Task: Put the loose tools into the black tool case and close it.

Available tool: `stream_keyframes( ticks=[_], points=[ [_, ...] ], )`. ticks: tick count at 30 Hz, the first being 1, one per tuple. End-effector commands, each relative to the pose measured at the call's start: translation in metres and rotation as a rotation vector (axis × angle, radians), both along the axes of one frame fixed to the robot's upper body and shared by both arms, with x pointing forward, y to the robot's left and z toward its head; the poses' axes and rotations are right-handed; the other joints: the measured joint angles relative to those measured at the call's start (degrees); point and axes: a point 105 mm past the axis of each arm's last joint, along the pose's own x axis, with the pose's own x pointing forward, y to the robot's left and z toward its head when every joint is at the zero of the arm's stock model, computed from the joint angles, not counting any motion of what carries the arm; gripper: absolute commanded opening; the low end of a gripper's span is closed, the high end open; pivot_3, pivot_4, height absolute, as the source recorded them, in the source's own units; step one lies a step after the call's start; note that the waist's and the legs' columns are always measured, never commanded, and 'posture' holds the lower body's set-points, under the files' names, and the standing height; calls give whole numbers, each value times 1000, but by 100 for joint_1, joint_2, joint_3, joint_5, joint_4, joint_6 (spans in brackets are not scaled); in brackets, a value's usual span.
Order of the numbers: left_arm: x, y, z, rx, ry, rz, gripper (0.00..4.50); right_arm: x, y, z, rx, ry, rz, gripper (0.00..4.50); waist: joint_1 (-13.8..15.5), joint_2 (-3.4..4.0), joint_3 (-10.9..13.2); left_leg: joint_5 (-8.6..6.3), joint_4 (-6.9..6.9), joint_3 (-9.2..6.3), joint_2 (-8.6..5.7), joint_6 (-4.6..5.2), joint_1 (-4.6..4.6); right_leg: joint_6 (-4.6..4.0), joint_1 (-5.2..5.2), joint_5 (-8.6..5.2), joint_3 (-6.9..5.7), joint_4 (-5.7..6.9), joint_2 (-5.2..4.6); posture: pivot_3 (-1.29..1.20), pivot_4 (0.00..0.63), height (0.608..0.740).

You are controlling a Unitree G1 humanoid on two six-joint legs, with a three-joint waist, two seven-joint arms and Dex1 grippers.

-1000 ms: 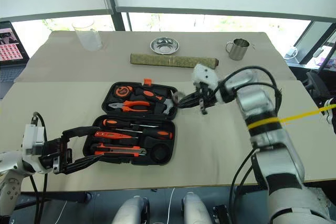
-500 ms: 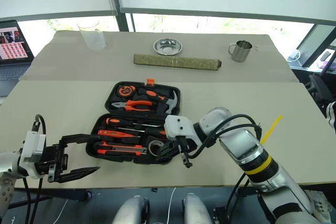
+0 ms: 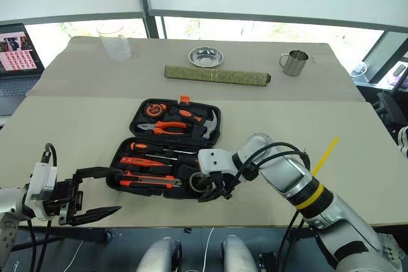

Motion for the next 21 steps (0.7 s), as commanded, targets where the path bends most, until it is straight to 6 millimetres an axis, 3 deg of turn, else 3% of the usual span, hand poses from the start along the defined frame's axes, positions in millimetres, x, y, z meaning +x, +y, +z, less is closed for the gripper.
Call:
stream_keyframes(
  ticks=[1,3,6,9,10,12,13,14,17,21],
  points=[
    [6,-1,7,-7,-45,30,4500,-4,3,13,15,2,32,3686,-1,0,0,0,0,0,0,0,0,0,0,0,0,1,0,0,150,740],
    [8,-1,8,-16,-53,46,4500,-14,4,26,67,45,97,4430,-1,0,0,0,0,-2,0,0,-1,0,0,0,-1,1,0,0,150,740],
    [13,5,11,-55,-51,111,4500,-23,-7,47,154,113,133,4430,2,0,1,0,0,-3,0,0,-4,0,-1,0,-1,0,0,0,150,740],
    [20,19,14,-92,-43,204,4500,-8,-26,53,219,127,13,4430,15,-2,0,0,3,-8,0,0,-3,0,3,0,-5,0,-1,0,150,740],
    [24,23,14,-100,-39,237,4073,-3,-33,53,238,116,-27,4500,15,-2,0,0,5,-12,0,0,-2,0,7,0,-11,0,-2,0,150,740],
    [39,40,14,-117,-36,374,3903,18,-48,53,325,73,-166,4500,11,-3,-1,0,5,-12,0,0,0,0,8,0,-12,-1,-2,0,150,740],
    [48,48,14,-123,-44,451,3584,28,-56,51,357,37,-232,3979,23,-5,-2,0,5,-12,0,0,0,0,8,0,-12,-1,-1,0,150,740],
    [60,58,12,-134,-40,542,3192,42,-65,49,397,-24,-314,3823,33,-6,-1,0,7,-16,-1,0,3,0,13,0,-17,1,0,0,150,740],
    [87,75,5,-138,-35,719,2066,68,-80,38,418,-190,-460,2740,19,-6,-1,1,12,-17,-3,1,0,-1,12,2,-15,4,1,0,150,740],
    [125,73,-10,-117,11,841,507,96,-80,22,433,-361,-604,1317,-6,-8,-3,1,14,-17,-4,0,-9,-2,5,4,-13,7,2,0,150,740]
  ],
)
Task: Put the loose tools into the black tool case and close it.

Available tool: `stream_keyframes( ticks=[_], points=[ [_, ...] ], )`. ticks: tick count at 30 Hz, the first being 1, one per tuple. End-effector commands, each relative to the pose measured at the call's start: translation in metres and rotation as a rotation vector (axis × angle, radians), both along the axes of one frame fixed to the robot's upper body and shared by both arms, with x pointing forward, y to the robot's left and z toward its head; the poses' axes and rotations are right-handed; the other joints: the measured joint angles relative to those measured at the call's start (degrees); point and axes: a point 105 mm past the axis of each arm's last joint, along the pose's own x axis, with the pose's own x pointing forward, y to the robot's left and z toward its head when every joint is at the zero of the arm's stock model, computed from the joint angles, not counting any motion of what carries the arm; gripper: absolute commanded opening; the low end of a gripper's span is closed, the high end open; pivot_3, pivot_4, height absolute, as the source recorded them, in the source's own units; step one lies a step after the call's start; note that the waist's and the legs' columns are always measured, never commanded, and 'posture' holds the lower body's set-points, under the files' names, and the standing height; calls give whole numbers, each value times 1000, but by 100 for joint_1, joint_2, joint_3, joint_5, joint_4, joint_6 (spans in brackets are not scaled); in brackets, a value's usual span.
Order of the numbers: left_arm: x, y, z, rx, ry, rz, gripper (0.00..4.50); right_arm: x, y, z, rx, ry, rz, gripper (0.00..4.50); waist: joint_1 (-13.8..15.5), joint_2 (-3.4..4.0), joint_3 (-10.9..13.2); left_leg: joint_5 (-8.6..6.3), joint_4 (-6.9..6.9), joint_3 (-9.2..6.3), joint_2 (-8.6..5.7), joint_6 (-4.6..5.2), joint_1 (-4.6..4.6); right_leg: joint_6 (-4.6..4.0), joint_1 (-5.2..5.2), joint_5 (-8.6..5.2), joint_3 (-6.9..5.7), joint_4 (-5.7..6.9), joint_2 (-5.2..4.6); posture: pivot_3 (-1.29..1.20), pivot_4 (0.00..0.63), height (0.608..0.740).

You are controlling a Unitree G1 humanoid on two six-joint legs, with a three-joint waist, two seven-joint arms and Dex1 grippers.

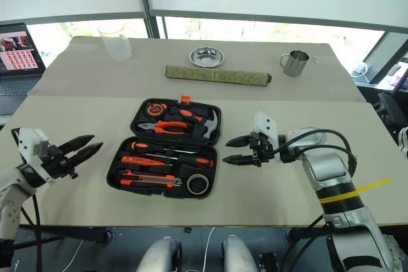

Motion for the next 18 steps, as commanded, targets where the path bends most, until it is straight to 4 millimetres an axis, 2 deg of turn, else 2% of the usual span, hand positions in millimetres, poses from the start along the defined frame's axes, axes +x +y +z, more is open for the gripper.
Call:
stream_keyframes(
  ticks=[1,2,4,8,11,15,18],
  points=[
    [29,-7,-13,44,50,76,218,19,4,-2,3,-149,-111,1018,-2,-1,-1,0,0,0,0,0,0,-1,0,1,0,1,0,0,150,740],
    [34,-12,-15,50,58,67,11,21,7,-4,-3,-161,-119,696,4,-2,-1,0,0,0,-1,0,1,-1,1,1,0,2,-1,0,150,740],
    [41,-21,-21,67,71,50,0,23,13,-9,-3,-159,-120,116,-2,-1,-1,1,2,-2,-3,-2,-5,-1,-2,4,0,5,-1,0,150,740],
    [46,-55,-39,73,144,-79,0,21,30,-23,-5,-99,-107,116,4,0,-2,1,2,2,-4,-2,-4,1,-2,5,5,4,-5,0,150,740],
    [40,-66,-45,71,192,-154,0,15,35,-25,-12,-68,-67,116,28,6,-5,1,2,0,-5,-3,6,0,9,5,3,8,-4,0,150,740],
    [25,-82,-41,47,199,-280,0,3,32,-22,-4,-41,-3,116,27,7,-6,2,5,0,-7,-4,2,2,8,4,4,4,-6,0,150,740],
    [17,-87,-42,41,211,-305,0,-3,24,-21,-6,-21,5,116,38,7,-6,-1,4,0,-7,-1,-3,4,8,3,3,-3,-9,0,150,740]
  ],
)
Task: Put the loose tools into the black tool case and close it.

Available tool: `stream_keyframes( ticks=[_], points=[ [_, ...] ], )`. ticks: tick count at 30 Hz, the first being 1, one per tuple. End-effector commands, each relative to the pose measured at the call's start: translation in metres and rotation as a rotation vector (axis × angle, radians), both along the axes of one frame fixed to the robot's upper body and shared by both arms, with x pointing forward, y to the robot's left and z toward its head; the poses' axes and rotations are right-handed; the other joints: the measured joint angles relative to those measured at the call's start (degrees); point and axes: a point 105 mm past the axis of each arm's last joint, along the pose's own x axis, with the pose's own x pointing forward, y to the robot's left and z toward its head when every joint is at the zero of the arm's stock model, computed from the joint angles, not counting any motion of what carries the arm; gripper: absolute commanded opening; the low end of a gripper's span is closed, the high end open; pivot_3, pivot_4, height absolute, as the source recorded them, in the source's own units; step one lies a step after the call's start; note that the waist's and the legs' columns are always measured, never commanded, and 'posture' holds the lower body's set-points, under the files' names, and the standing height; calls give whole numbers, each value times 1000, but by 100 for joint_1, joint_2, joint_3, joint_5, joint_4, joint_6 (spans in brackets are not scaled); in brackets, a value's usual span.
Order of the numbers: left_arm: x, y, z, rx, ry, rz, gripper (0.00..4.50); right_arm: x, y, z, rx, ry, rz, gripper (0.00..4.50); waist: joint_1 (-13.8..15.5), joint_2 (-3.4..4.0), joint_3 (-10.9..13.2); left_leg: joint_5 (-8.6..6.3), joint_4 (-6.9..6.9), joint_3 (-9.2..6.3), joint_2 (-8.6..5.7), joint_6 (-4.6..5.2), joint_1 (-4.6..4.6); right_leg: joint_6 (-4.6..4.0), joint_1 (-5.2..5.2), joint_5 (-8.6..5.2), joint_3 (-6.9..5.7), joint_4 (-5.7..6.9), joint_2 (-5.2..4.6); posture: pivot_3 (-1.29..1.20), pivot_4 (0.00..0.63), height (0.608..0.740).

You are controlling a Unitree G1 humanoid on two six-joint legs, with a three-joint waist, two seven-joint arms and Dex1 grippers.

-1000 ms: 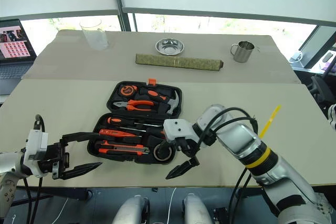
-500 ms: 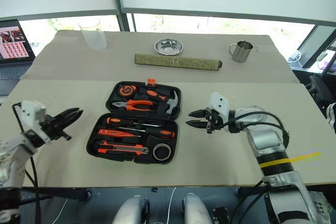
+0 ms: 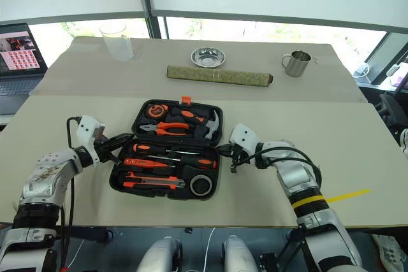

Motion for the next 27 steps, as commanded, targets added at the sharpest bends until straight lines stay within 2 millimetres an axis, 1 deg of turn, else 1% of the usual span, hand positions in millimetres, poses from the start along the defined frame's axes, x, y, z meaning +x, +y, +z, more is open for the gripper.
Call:
stream_keyframes(
  ticks=[1,4,7,9,10,11,12,14,15,16,19,20,21,22,23,24,27],
  points=[
    [-13,-22,-7,-18,40,-101,0,-7,-1,14,36,-15,35,116,3,0,0,-1,0,0,0,1,-1,0,0,0,0,-2,0,0,150,740],
    [-15,-20,-6,-23,34,-72,0,-10,-8,10,22,-3,24,116,3,0,0,-1,0,-1,0,0,0,0,-1,0,0,0,1,0,150,740],
    [-15,-12,-2,-37,9,-30,0,-10,-16,9,24,4,1,116,2,0,0,-1,0,-1,0,0,1,1,0,0,0,1,1,0,150,740],
    [-17,1,1,14,3,18,0,-7,-25,20,66,-3,-51,116,-12,0,0,-1,1,0,0,0,1,1,0,0,1,0,1,0,150,740],
    [-21,8,-4,52,63,37,256,-14,-28,20,66,66,-36,348,-20,0,0,-1,0,0,1,1,0,0,-2,0,1,1,2,0,150,740],
    [-25,13,-6,67,117,49,536,-19,-31,23,64,82,-15,630,-22,-1,0,-1,0,-1,2,1,1,0,-2,0,1,2,2,0,150,740],
    [-31,17,2,33,141,38,697,-21,-36,29,79,110,-26,772,-24,-1,1,-1,0,-2,3,0,-1,0,-5,0,1,3,3,0,150,740],
    [-39,23,21,-16,173,21,1512,-23,-43,43,115,170,-65,1496,-41,-3,3,-1,-4,-4,5,1,-2,0,-7,0,1,2,5,0,150,740],
    [-41,27,27,-22,189,28,1842,-28,-45,46,110,235,-66,1810,-48,-3,4,-1,-3,-4,7,0,1,0,-6,-1,0,3,5,0,150,740],
    [-41,29,33,-6,195,32,2239,-28,-45,52,116,240,-67,2159,-48,-3,4,-1,-4,-3,8,0,1,0,-8,0,0,3,6,0,150,740],
    [-27,38,51,12,184,127,3285,-24,-39,69,117,298,-93,3154,-43,-4,6,0,-3,-4,9,0,13,0,-1,-1,-1,6,9,0,150,740],
    [-21,38,55,1,199,153,3714,-24,-37,72,106,335,-104,3586,-40,-4,6,3,-1,-5,6,-2,8,0,-6,-1,0,11,10,0,150,740],
    [-16,39,57,2,210,182,3986,-21,-36,73,84,344,-129,3857,-37,-4,6,6,0,-7,6,-5,7,-1,-7,-1,-1,11,12,0,150,740],
    [-10,40,60,-28,236,224,4335,-14,-35,71,17,320,-165,4217,-37,-4,6,6,1,-9,6,-6,9,0,-2,-1,-2,11,13,0,150,740],
    [-5,40,61,-51,256,253,4398,-6,-35,69,-40,290,-202,4409,-34,-5,7,6,2,-9,4,-6,6,0,-4,-1,-2,11,13,0,150,740],
    [-1,37,62,-66,282,265,4398,2,-34,69,-69,280,-237,4409,-35,-5,7,6,6,-10,3,-5,3,0,-5,-1,-2,12,13,0,150,740],
    [8,25,57,-69,328,266,4398,26,-32,69,-44,375,-394,4409,-40,-6,6,6,7,-12,-1,-6,-1,0,-6,-1,-2,10,11,0,150,740]
  ],
)
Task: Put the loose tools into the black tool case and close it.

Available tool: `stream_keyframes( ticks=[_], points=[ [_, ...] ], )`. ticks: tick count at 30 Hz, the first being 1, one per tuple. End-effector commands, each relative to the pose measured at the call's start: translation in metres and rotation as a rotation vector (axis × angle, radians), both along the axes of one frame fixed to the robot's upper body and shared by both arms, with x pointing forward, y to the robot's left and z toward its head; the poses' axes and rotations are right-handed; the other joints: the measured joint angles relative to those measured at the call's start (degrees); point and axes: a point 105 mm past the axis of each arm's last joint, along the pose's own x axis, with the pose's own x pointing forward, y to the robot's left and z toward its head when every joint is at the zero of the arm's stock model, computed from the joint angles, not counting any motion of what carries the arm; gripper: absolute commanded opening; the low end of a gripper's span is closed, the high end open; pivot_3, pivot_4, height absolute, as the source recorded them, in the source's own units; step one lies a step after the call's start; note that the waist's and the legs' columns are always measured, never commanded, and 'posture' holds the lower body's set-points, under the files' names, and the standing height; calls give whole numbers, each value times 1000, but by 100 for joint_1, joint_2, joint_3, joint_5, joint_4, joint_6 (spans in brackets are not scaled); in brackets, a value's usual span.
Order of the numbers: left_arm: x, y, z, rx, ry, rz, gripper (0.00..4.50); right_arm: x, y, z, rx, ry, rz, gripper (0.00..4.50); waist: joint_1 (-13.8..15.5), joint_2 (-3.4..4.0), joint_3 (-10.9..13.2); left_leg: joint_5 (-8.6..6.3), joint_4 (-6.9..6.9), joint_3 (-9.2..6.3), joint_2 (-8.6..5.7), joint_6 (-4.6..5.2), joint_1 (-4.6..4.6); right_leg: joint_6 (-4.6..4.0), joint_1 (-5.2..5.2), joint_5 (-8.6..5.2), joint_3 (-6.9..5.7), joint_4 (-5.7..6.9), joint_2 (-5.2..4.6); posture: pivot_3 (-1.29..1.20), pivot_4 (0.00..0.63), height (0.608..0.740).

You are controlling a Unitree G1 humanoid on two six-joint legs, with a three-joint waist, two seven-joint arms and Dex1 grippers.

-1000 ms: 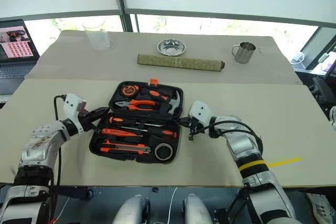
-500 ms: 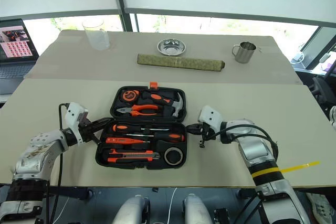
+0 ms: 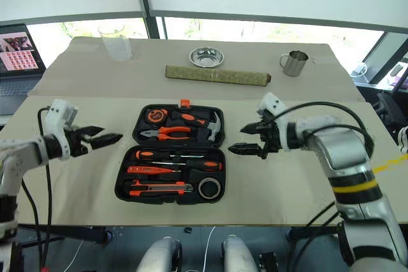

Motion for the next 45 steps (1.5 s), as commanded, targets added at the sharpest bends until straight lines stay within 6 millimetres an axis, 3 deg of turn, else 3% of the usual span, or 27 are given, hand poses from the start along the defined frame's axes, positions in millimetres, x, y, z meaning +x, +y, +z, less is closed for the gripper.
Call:
stream_keyframes(
  ticks=[1,10,15,16,19,28,30,33,37,40,42,45],
  points=[
    [8,-12,-8,-14,60,15,4398,25,-5,-3,-16,103,-209,4409,-2,0,0,0,0,0,-2,0,-7,0,-6,1,1,-1,-1,0,150,740],
    [24,-24,-17,-10,91,37,4398,41,22,0,35,215,-292,4409,-3,0,0,0,3,-5,0,0,-46,-4,-38,3,-4,4,-2,0,150,740],
    [27,-26,-19,-31,91,40,4398,46,25,-8,21,243,-327,4409,0,0,0,0,6,-6,-3,0,-47,-3,-38,3,-6,8,-6,0,150,740],
    [27,-27,-21,-34,98,40,4398,46,25,-12,11,247,-332,4174,0,0,0,0,6,-6,-3,0,-47,-3,-38,3,-6,11,-6,0,150,740],
    [27,-31,-25,-41,101,27,3727,45,22,-25,-31,266,-361,3311,-1,0,0,0,7,-7,-3,0,-48,-3,-38,3,-7,38,-7,0,150,740],
    [29,-36,-29,-88,106,36,401,42,13,-40,-81,310,-431,212,6,1,-1,0,36,-12,-4,-1,-39,-2,-24,3,-10,38,-7,0,150,740],
    [29,-37,-28,-117,87,37,58,42,18,-42,-57,312,-431,0,14,0,-2,0,40,-14,-5,-1,-24,-2,-8,3,-12,38,-9,0,150,740],
    [31,-37,-19,-174,0,34,58,52,37,-16,126,203,-371,0,-1,-7,-6,0,42,-14,-4,-1,-15,-1,-2,3,-11,42,-8,0,150,740],
    [31,-35,-1,-229,-143,22,58,55,43,14,244,22,-286,0,-21,-7,-5,3,42,-14,-3,-6,-18,-2,-12,4,-8,55,-6,0,150,740],
    [19,-31,20,-185,-402,-29,58,45,38,40,235,-294,-138,0,-20,-4,0,3,43,-15,-3,-7,-40,-2,-31,4,-8,54,-6,0,150,740],
    [10,-28,32,-52,-594,-64,58,36,34,44,202,-432,-76,0,-11,-5,0,2,43,-14,-4,-8,-74,-1,-60,4,-7,47,-10,0,150,740],
    [-4,-28,28,76,-703,-117,58,23,28,33,97,-587,26,0,13,-5,0,4,47,-13,-4,-11,-136,4,-117,12,-8,74,-13,0,150,740]
  ],
)
